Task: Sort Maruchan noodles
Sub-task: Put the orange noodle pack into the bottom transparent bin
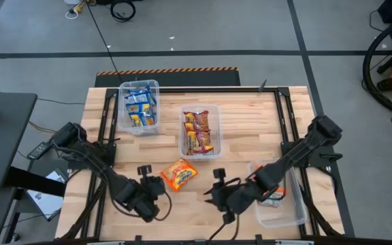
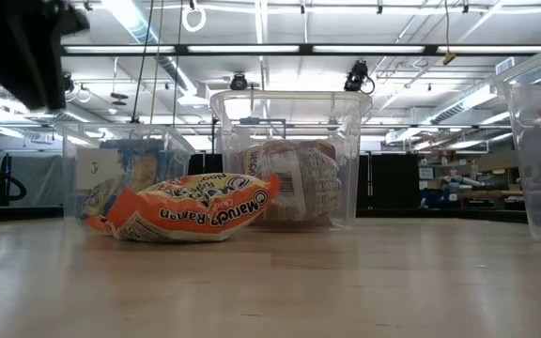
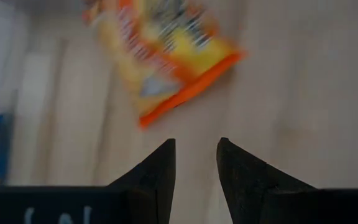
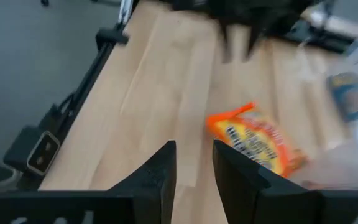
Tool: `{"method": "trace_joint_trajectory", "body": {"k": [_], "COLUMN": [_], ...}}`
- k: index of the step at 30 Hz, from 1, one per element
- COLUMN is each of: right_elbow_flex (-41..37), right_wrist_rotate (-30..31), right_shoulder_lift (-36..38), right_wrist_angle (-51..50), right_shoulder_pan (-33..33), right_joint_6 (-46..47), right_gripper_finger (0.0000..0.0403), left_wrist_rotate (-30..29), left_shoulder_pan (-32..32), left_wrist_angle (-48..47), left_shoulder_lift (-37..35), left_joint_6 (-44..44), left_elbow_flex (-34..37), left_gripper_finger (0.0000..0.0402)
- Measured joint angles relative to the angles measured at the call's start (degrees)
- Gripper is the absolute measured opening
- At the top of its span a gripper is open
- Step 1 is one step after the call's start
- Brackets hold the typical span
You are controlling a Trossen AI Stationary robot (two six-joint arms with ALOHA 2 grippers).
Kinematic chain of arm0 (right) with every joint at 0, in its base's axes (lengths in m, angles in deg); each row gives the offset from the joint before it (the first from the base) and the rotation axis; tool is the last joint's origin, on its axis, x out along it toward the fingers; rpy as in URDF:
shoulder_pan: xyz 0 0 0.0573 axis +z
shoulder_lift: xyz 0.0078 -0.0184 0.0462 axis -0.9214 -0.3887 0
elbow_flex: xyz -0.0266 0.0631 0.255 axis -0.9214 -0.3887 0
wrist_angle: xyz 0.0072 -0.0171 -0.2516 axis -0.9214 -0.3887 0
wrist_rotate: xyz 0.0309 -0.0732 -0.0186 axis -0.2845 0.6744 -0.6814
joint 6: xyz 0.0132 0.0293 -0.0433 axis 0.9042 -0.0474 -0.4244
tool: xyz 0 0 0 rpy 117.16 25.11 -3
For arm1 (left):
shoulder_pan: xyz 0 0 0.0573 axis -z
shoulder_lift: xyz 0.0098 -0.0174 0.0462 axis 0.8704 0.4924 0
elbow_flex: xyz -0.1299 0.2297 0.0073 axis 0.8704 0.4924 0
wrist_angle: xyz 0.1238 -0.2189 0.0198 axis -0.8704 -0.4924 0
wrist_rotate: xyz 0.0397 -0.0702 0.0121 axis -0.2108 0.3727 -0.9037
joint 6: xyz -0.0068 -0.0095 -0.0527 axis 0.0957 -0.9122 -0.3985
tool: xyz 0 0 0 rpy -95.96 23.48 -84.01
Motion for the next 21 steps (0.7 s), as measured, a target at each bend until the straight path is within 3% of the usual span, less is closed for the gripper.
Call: {"method": "trace_joint_trajectory", "body": {"k": [5, 9, 15, 21], "right_elbow_flex": [-0.02, -0.07, -0.07, -0.04], "right_wrist_rotate": [-1.9, -1.82, -1.43, 2.11], "right_shoulder_lift": [-5.96, -8.9, -9.78, -10.2], "right_wrist_angle": [1.95, 2.76, 1.26, -1.22], "right_shoulder_pan": [-0.01, 0.28, 0.02, -0.33], "right_joint_6": [1.8, 4.87, 9.92, 9.45], "right_gripper_finger": [0.0119, 0.0121, 0.0121, 0.012], "left_wrist_rotate": [-1.34, -3.64, -1.98, 4.51], "left_shoulder_pan": [-3.22, -7.19, -12.41, -13.74], "left_wrist_angle": [1.62, 8.71, 33.38, 51.32], "left_shoulder_lift": [-1.69, -1.77, -1.7, -1.7], "left_joint_6": [-0.09, 5.92, 18.63, 27.09], "left_elbow_flex": [9.94, 17.1, 27.08, 28.69], "left_gripper_finger": [0.0123, 0.0123, 0.0123, 0.0123]}}
